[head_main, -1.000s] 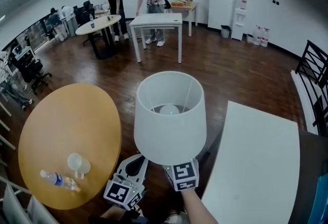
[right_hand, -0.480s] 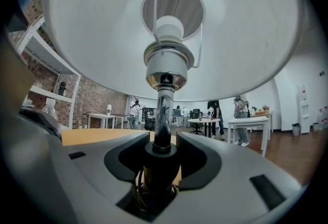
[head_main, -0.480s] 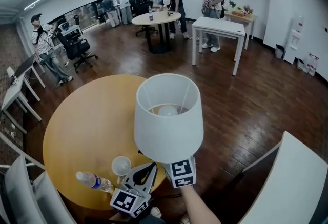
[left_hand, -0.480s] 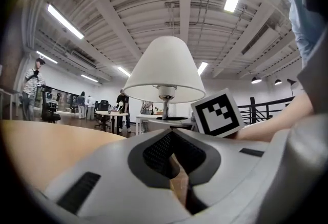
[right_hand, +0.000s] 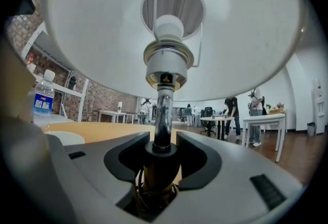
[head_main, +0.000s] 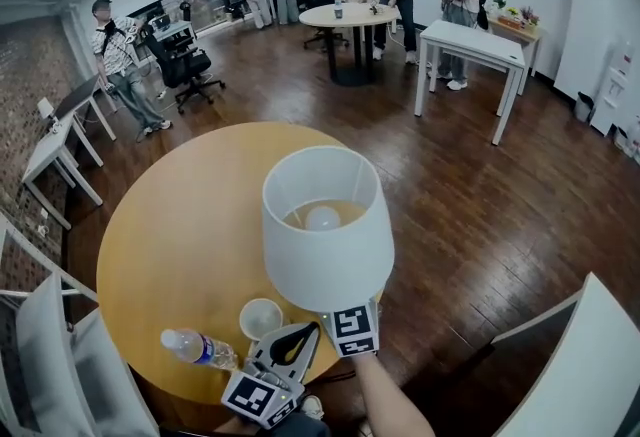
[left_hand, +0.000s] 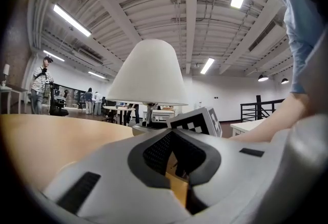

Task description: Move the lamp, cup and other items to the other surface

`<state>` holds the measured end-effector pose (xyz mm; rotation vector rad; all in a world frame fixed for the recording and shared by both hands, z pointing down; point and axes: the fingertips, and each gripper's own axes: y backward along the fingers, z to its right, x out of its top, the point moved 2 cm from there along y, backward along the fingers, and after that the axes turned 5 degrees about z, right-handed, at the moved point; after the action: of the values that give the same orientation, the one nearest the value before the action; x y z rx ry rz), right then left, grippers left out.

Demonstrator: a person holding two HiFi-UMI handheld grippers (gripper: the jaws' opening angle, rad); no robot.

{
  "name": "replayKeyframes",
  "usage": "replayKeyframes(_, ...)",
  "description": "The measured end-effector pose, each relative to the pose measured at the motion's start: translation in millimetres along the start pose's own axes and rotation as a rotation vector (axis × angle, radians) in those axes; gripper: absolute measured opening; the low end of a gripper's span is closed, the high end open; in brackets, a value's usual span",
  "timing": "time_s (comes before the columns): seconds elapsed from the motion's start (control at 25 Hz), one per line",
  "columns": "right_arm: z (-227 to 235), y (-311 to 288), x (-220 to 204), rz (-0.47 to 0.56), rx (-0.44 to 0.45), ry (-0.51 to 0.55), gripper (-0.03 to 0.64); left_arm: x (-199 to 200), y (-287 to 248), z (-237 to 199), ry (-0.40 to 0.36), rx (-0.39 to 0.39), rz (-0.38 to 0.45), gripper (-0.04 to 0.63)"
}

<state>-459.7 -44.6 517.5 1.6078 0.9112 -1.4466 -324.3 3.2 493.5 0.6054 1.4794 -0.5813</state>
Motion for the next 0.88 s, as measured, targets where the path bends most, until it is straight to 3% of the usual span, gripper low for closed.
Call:
replayKeyframes(0.24,-1,-2,3,0.042,0.011,0.024,0.183,-2,0,-2,-0.012,0.014,-0.002,0.011)
replayKeyframes(0.4,3,2,1,0.045,-0.007,0.012,0.296,-5,1,-1,-0.01,0.017,-0.006,0.011)
replayKeyframes(0.6,4,11,15,0.074,-0.006,-0.012,0.302,-5,3,0,-0.011,0.02,-0.009,0.011)
replayKeyframes(0.88,-12,51,9,0.008,-0.015,-0.023,0.301,2,8,-6,0.017,0.052,-0.018,0.011)
